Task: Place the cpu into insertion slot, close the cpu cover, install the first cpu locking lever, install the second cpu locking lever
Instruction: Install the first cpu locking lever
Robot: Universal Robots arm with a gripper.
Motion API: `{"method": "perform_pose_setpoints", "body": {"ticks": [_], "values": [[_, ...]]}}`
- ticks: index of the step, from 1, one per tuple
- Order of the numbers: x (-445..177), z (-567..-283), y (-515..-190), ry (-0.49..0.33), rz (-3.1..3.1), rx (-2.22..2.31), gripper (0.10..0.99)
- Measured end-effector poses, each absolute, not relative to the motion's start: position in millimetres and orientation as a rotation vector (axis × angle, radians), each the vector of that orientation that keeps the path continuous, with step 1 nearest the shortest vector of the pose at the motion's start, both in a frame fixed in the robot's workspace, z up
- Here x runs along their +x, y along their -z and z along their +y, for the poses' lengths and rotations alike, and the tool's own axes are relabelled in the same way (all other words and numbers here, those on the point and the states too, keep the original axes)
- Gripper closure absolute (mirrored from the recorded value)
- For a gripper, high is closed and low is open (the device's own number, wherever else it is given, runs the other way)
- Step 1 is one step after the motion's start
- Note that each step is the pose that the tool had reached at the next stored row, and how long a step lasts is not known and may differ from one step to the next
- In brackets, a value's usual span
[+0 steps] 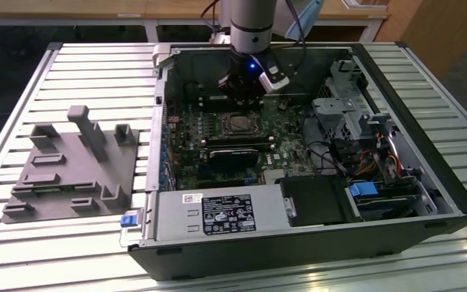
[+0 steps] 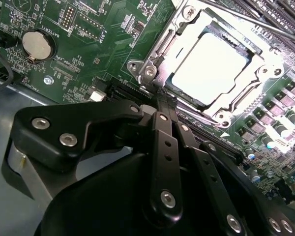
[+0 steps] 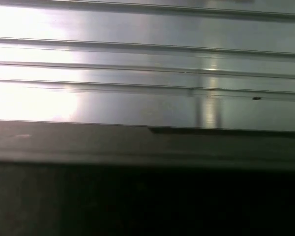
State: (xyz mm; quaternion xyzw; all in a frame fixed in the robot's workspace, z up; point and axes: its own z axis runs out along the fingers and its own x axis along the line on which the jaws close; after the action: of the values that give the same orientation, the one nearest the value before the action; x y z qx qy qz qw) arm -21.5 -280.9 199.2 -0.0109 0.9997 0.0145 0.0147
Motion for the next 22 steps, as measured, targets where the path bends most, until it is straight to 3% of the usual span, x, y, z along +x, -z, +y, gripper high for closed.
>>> {"method": "perform_pose_setpoints", "body": {"ticks": [22], "values": [[-21.2,-280.7,-198.0,-0.028,3.111,-0.034,0.976]]}}
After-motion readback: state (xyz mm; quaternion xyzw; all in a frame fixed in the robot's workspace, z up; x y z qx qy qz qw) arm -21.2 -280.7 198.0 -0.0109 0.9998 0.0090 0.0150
